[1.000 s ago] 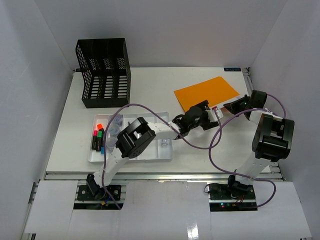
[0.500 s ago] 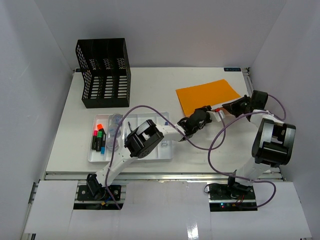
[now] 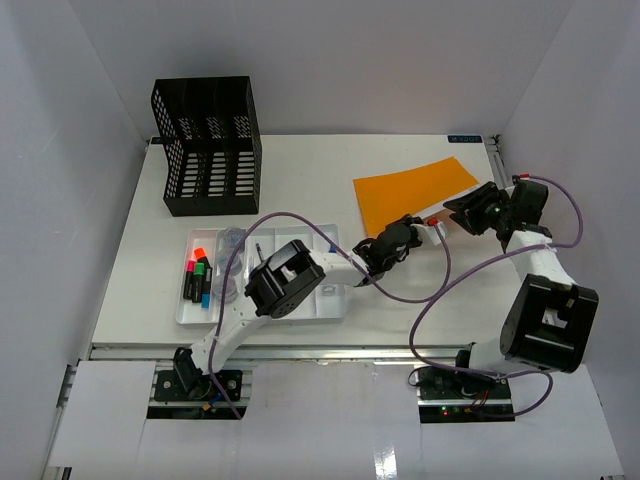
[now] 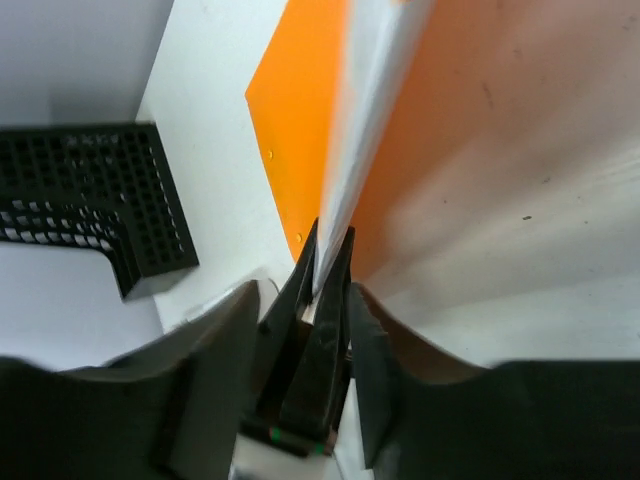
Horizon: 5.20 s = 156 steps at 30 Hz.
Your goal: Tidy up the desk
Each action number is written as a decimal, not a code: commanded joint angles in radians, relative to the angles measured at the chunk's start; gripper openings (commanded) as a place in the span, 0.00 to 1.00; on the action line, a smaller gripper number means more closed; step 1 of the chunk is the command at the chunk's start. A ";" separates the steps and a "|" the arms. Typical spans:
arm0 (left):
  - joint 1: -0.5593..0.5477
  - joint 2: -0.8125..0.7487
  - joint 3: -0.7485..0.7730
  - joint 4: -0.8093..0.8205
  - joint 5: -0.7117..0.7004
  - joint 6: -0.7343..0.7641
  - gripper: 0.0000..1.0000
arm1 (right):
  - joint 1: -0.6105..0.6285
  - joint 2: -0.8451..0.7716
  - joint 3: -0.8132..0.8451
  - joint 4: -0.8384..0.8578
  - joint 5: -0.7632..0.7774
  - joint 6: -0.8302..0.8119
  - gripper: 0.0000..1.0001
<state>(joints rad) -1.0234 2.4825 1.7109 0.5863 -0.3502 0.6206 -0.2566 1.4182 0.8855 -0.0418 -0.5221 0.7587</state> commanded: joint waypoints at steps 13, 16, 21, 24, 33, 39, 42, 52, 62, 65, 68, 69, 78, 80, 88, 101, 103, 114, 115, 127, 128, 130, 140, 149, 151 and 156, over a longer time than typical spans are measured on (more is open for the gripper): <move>0.306 -0.625 -0.355 -0.024 0.354 -0.620 0.00 | -0.047 -0.371 -0.040 0.024 -0.471 -0.535 0.80; 0.363 -0.726 -0.416 0.011 0.441 -0.666 0.00 | -0.047 -0.435 -0.078 0.028 -0.462 -0.552 0.80; 0.444 -0.903 -0.505 0.037 0.525 -0.718 0.00 | -0.047 -0.503 -0.164 0.110 -0.453 -0.531 0.81; 0.495 -1.047 -0.598 0.059 0.547 -0.707 0.00 | -0.047 -0.522 -0.206 0.138 -0.447 -0.538 0.80; 0.759 -1.394 -0.902 0.091 0.519 -0.733 0.00 | -0.048 -0.567 -0.311 0.219 -0.436 -0.568 0.80; 0.920 -1.472 -0.983 0.130 0.513 -0.799 0.00 | -0.050 -0.600 -0.362 0.270 -0.427 -0.590 0.81; 0.955 -1.461 -0.984 0.154 0.516 -0.823 0.00 | -0.050 -0.616 -0.378 0.279 -0.421 -0.607 0.81; 0.990 -1.221 -0.867 0.261 0.543 -0.806 0.00 | -0.052 -0.620 -0.387 0.292 -0.429 -0.624 0.81; 0.996 -0.957 -0.760 0.478 0.491 -0.767 0.00 | -0.053 -0.596 -0.385 0.300 -0.447 -0.614 0.81; 0.998 -0.911 -0.771 0.551 0.491 -0.778 0.00 | -0.054 -0.585 -0.384 0.301 -0.447 -0.613 0.81; 1.009 -0.863 -0.803 0.632 0.530 -0.824 0.00 | -0.057 -0.582 -0.385 0.301 -0.451 -0.613 0.81; 1.012 -0.847 -0.822 0.660 0.539 -0.838 0.00 | -0.059 -0.580 -0.385 0.301 -0.451 -0.613 0.81; 1.022 -0.781 -0.930 0.796 0.580 -0.908 0.00 | -0.069 -0.578 -0.389 0.305 -0.452 -0.610 0.81; 1.022 -0.781 -0.936 0.786 0.577 -0.907 0.00 | -0.070 -0.579 -0.390 0.307 -0.452 -0.607 0.81; 1.022 -0.829 -0.939 0.687 0.598 -0.854 0.37 | -0.070 -0.586 -0.390 0.307 -0.450 -0.604 0.81; 1.022 -0.893 -0.685 0.117 0.652 -0.695 0.43 | -0.070 -0.601 -0.389 0.307 -0.447 -0.598 0.81; 1.022 -0.885 -0.631 0.027 0.649 -0.678 0.42 | -0.070 -0.604 -0.389 0.309 -0.449 -0.596 0.81; 1.022 -0.850 -0.477 -0.156 0.655 -0.699 0.01 | -0.070 -0.620 -0.389 0.309 -0.452 -0.592 0.81; 1.022 -0.853 -0.476 -0.151 0.655 -0.707 0.01 | -0.071 -0.622 -0.388 0.309 -0.452 -0.591 0.81; 1.022 -0.961 -0.646 0.152 0.605 -0.801 0.00 | -0.072 -0.630 -0.387 0.308 -0.452 -0.590 0.81; 1.022 -0.966 -0.666 0.192 0.593 -0.808 0.00 | -0.072 -0.630 -0.387 0.308 -0.452 -0.590 0.81; 1.022 -0.977 -0.715 0.257 0.575 -0.817 0.00 | -0.072 -0.631 -0.389 0.308 -0.450 -0.590 0.81; 1.022 -0.953 -0.783 0.470 0.546 -0.842 0.00 | -0.072 -0.628 -0.389 0.309 -0.447 -0.591 0.81; 1.020 -0.864 -0.735 0.535 0.565 -0.846 0.00 | -0.073 -0.622 -0.389 0.307 -0.443 -0.593 0.81; 1.014 -0.847 -0.728 0.556 0.573 -0.839 0.00 | -0.073 -0.620 -0.387 0.307 -0.443 -0.593 0.81; 0.997 -0.796 -0.729 0.633 0.572 -0.804 0.00 | -0.075 -0.615 -0.389 0.307 -0.443 -0.593 0.81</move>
<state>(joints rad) -0.0094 1.6787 0.9366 1.0806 0.2115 -0.2069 -0.3264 0.8047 0.4942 0.2199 -0.9565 0.1688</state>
